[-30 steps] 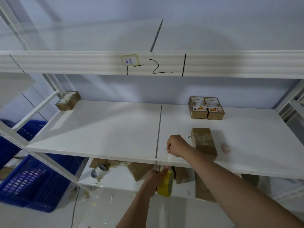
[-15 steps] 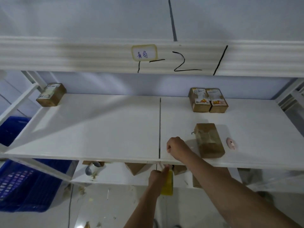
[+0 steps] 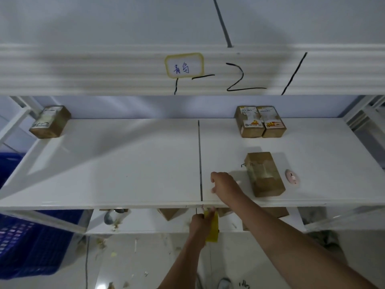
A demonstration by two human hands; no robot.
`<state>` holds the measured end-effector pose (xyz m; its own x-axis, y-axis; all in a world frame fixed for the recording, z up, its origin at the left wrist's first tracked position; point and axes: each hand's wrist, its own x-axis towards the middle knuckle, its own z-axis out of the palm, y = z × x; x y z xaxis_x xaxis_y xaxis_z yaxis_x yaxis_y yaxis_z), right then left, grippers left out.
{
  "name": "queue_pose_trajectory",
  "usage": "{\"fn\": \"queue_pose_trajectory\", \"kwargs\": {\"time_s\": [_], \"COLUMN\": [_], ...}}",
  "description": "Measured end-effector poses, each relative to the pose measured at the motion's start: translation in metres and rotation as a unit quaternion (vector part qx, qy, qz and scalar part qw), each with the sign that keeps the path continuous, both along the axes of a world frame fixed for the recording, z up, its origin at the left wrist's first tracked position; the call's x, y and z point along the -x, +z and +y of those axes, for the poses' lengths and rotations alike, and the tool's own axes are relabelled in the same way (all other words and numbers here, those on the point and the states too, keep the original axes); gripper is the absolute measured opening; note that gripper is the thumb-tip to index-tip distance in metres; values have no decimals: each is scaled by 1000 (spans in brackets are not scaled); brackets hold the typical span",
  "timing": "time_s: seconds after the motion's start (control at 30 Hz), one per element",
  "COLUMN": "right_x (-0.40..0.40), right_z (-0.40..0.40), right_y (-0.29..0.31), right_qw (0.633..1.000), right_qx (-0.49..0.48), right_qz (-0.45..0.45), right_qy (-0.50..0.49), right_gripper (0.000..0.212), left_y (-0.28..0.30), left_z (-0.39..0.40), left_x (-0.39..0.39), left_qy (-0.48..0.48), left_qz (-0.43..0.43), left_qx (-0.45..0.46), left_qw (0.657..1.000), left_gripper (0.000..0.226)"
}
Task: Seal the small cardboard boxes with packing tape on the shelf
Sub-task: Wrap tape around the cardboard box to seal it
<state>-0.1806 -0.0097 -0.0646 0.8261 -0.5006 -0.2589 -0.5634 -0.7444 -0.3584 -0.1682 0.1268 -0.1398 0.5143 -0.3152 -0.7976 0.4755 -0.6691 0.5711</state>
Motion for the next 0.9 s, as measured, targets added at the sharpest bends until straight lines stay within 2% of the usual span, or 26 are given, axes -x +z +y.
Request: {"fn": "queue_pose_trajectory", "kwargs": {"time_s": [0.27,0.37,0.47,0.63,0.77,0.9], "right_x": [25,40,56,82,96,100], "right_z": [-13,-29,-47,-84,-113,-134], "right_y": [4,9,19,32,37,36], "right_qw": [992,984,971,955,948,957], "right_qx": [62,79,103,108,53,-15], "right_qz": [-75,-108,-141,-166,-138,-101], "right_qy": [-86,-120,-160,-222,-281,-272], "right_gripper": [4,4,5,3,18,35], "left_y": [9,7,21,70,95,108], "left_z": [19,21,24,-1,-59,-109], "left_x": [-8,-13,-18,-25,-21,-8], "left_qy": [-81,-128,-191,-259,-236,-107], "left_qz": [-72,-91,-140,24,-16,-33], "left_qx": [3,-21,-113,-156,-95,62], "left_qw": [994,987,965,953,967,992], "left_gripper": [29,34,45,44,33,13]}}
